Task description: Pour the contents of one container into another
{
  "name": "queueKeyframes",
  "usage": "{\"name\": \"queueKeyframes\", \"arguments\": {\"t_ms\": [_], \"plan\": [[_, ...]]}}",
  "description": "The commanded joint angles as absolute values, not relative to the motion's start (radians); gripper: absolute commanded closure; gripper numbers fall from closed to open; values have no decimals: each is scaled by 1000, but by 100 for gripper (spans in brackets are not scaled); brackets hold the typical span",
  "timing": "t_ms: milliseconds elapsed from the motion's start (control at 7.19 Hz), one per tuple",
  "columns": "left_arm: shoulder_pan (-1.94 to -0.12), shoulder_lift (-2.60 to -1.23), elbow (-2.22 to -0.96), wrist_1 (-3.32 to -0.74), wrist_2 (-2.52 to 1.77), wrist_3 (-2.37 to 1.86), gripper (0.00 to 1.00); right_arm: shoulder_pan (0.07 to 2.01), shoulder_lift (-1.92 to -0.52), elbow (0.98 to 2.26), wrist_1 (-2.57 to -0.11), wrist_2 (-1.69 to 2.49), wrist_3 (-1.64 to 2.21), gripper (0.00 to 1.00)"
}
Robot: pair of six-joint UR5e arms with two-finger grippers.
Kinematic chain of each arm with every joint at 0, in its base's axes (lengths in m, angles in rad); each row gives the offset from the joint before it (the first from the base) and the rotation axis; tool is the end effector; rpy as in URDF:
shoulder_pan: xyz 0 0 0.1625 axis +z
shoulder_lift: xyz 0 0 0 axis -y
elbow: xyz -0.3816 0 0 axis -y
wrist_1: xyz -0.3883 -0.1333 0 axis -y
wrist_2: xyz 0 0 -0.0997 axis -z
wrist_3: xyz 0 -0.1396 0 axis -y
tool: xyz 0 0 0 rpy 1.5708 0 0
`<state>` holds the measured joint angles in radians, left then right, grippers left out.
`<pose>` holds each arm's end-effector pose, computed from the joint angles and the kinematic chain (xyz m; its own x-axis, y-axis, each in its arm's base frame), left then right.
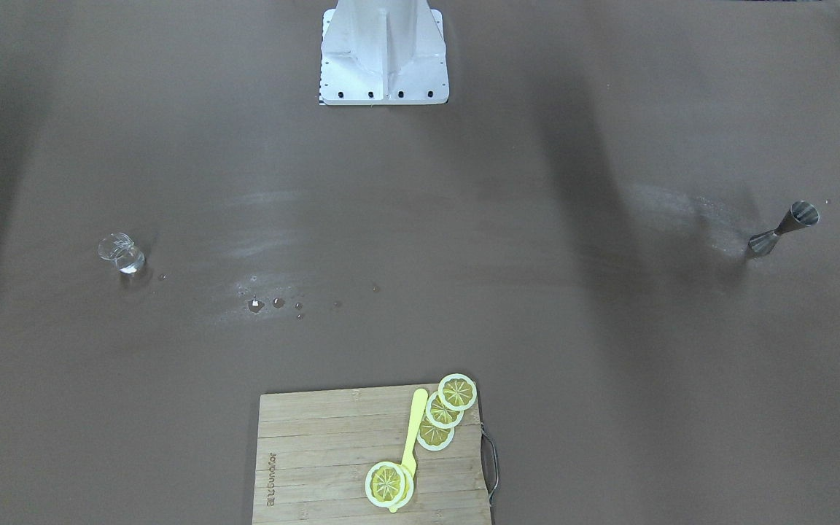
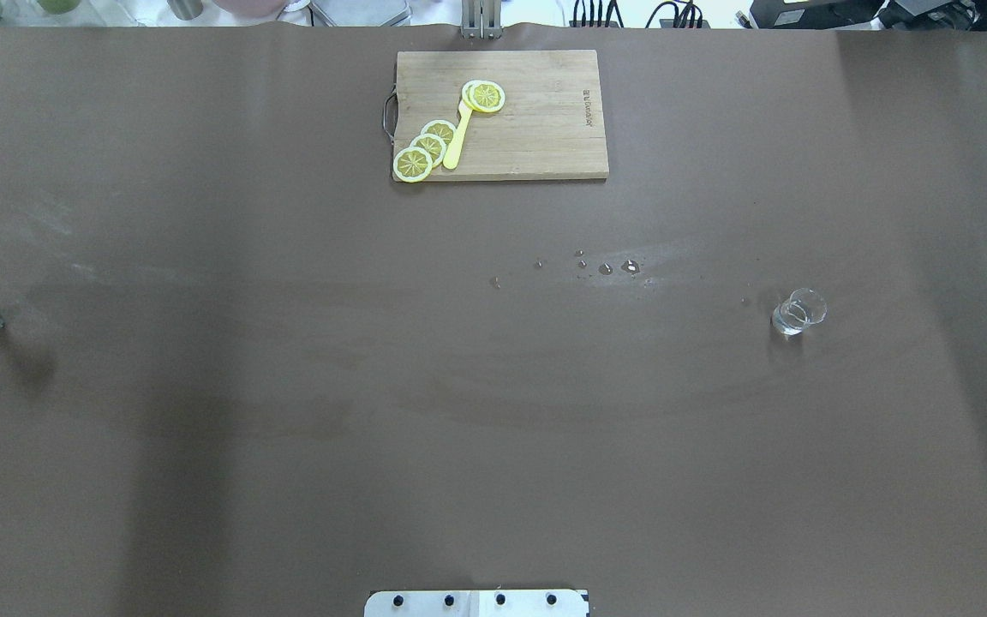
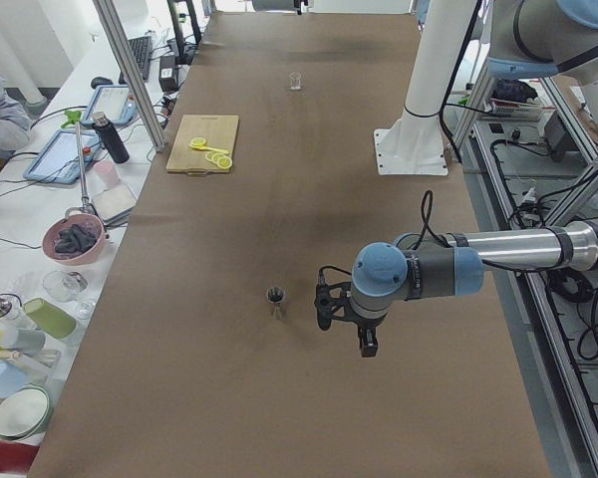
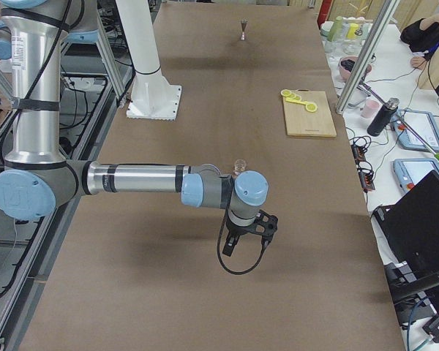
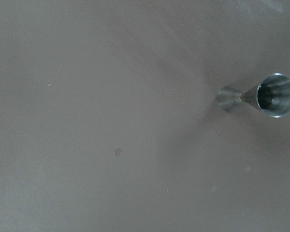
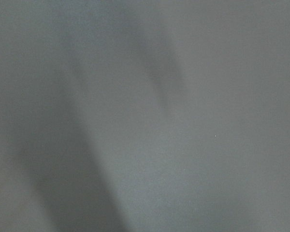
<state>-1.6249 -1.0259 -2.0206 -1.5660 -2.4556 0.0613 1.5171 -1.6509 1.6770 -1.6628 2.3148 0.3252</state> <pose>-0.0403 -0.2774 0.6236 0.6305 -0.0502 -0.7746 0.0152 0.9985 -0.0524 0.0145 -0.4518 0.6418 0.7156 0.3231 0.6193 -0.1848 0.9426 -0.2783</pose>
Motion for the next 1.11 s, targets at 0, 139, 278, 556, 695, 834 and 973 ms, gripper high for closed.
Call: {"name": "queueKeyframes", "arguments": {"t_ms": [0,139,278,556,695,834,973], "plan": [[-1618,-1019,-2010,-1623,-2450,91,2,1517,-1643,1678,-1663,2315,325,0],[-1618,-1020,-2013,-1623,-2450,91,2,1517,-1637,1680,-1664,2313,325,0],[-1621,-1019,-2014,-1623,-2456,91,2,1517,-1638,1684,-1664,2315,325,0],[-1621,-1022,-2010,-1623,-2456,94,2,1514,-1638,1680,-1670,2313,325,0],[-1621,-1023,-2002,-1623,-2456,94,2,1514,-1647,1695,-1671,2315,324,0],[-1621,-1025,-1993,-1623,-2454,94,2,1508,-1649,1706,-1671,2316,319,0],[-1617,-1032,-1970,-1626,-2459,94,2,1443,-1635,1715,-1669,2315,318,0]]}}
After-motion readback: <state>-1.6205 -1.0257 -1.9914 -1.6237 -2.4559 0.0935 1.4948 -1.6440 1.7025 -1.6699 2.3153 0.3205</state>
